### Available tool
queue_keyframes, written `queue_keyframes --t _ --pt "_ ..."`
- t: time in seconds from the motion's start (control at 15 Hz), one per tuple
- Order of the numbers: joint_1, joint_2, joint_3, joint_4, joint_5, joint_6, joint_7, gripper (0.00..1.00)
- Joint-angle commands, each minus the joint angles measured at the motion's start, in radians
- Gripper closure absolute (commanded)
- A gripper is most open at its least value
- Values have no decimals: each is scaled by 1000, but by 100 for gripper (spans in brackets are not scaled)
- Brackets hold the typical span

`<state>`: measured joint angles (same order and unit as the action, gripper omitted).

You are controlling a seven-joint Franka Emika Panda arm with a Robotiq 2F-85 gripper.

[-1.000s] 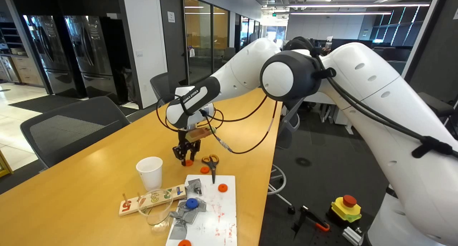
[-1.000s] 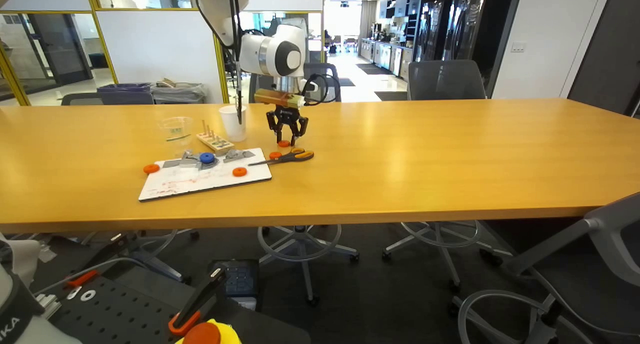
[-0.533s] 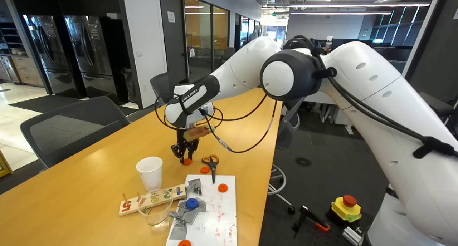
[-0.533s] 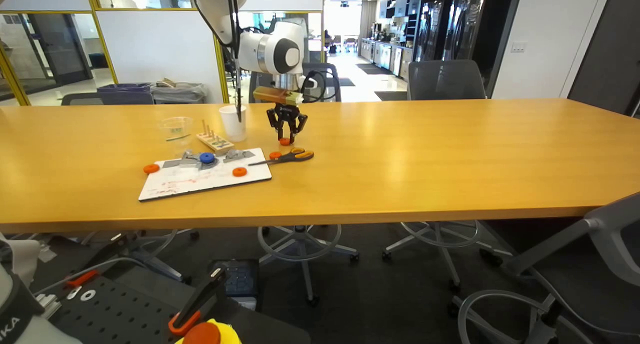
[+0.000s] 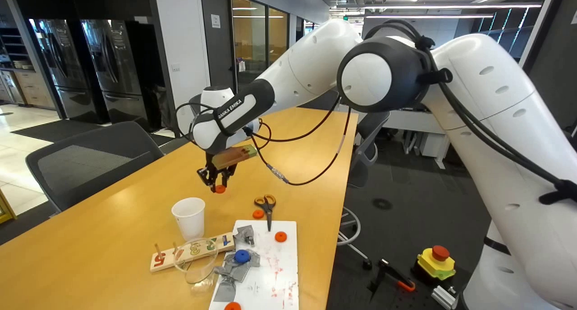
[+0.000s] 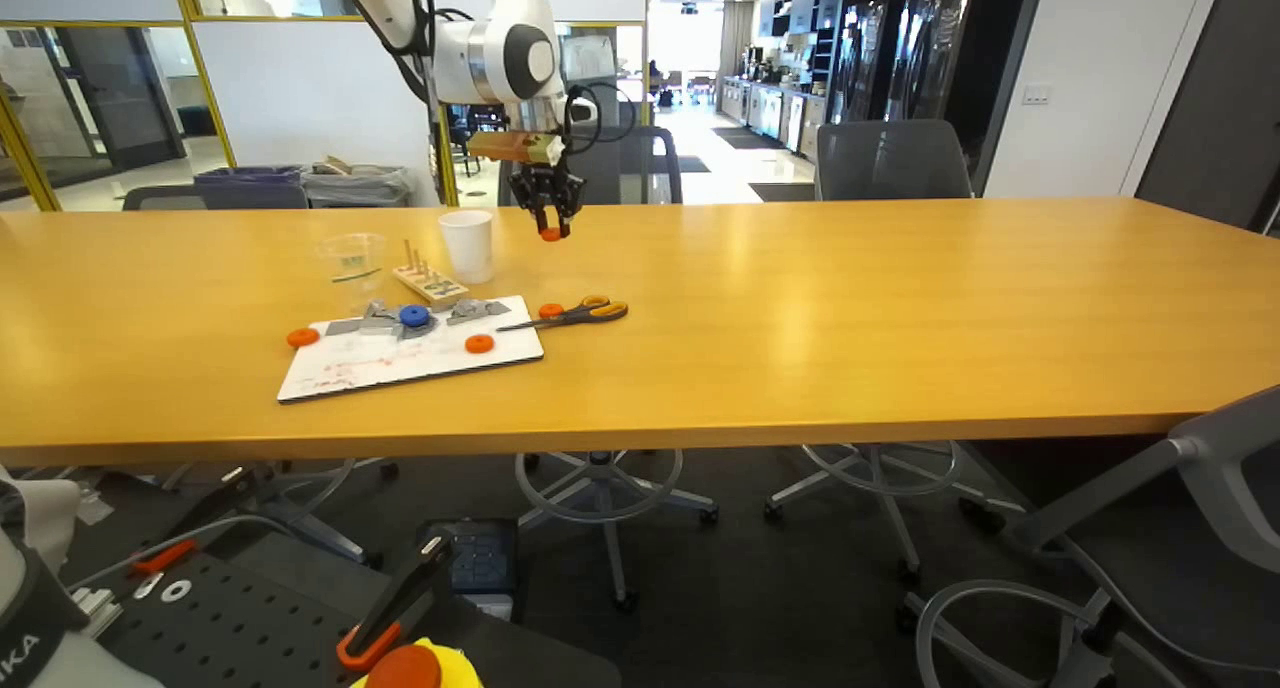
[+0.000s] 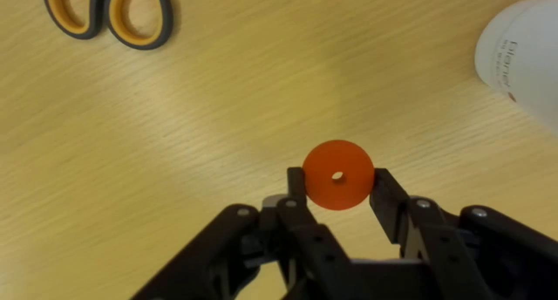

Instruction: Put the orange rings in the white cup, place the blue ring in the clear cup

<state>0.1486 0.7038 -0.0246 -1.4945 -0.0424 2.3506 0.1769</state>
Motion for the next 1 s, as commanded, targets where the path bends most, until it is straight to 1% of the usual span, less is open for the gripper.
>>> queue_keyframes --t 0.0,0.27,0.4,0.6,0.93 --pt "64 -138 -28 -136 -62 61 99 83" --pt "86 -211 6 -192 -56 61 124 83" --pt "79 -225 35 -198 -29 46 105 83" --pt "69 -213 70 -189 2 32 87 83" --pt "66 -175 98 -162 46 11 76 83"
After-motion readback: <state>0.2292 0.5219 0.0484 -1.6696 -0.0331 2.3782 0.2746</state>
